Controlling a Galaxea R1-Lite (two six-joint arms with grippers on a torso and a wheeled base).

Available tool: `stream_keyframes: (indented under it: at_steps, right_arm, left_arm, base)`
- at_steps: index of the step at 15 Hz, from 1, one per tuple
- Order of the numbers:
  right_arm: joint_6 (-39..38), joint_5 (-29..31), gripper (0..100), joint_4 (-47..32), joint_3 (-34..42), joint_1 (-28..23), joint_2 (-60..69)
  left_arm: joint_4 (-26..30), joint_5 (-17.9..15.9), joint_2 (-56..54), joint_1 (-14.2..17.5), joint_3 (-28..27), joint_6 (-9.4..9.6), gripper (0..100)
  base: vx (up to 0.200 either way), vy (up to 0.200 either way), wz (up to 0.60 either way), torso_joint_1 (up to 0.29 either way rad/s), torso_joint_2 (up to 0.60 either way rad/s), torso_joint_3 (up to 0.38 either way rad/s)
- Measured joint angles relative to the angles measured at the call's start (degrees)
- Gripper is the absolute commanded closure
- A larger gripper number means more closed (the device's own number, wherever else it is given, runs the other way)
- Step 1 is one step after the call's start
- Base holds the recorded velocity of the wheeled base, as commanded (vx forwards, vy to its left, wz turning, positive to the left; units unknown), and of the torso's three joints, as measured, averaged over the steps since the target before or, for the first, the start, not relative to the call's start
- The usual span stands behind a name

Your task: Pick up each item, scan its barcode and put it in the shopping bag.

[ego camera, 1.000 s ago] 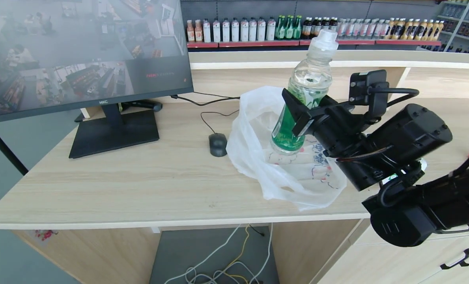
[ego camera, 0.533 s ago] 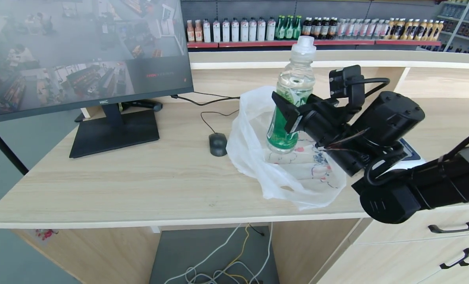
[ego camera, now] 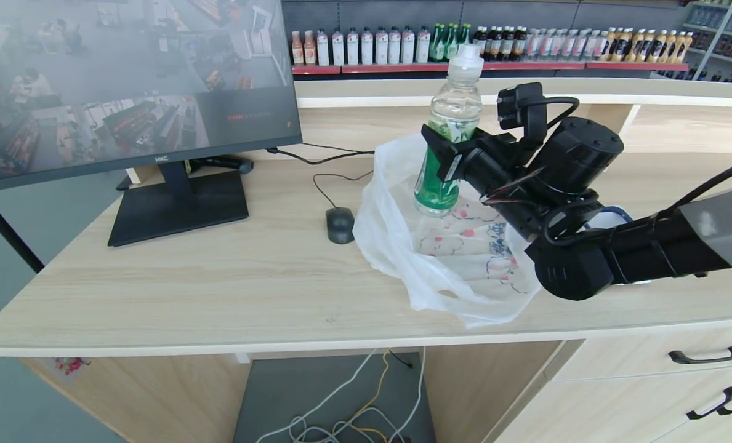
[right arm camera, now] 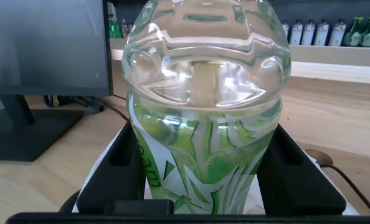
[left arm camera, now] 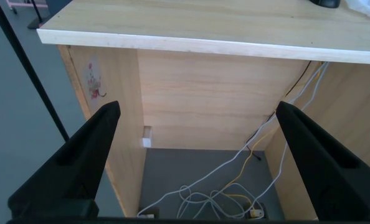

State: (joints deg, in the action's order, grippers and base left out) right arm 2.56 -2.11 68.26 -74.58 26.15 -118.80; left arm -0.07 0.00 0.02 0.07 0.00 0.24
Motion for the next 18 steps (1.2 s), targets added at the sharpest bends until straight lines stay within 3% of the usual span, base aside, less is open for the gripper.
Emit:
stream_keyframes:
  at_steps: [18]
  right_arm:
    - [-0.1, 0.0, 100, 1.1, -4.5, 1.1, -8.7]
  left_arm:
    - [0.0, 0.0, 0.0, 0.0, 0.0, 0.00, 0]
  base:
    - [0.000, 0.000, 0.00, 0.000, 0.00, 0.000]
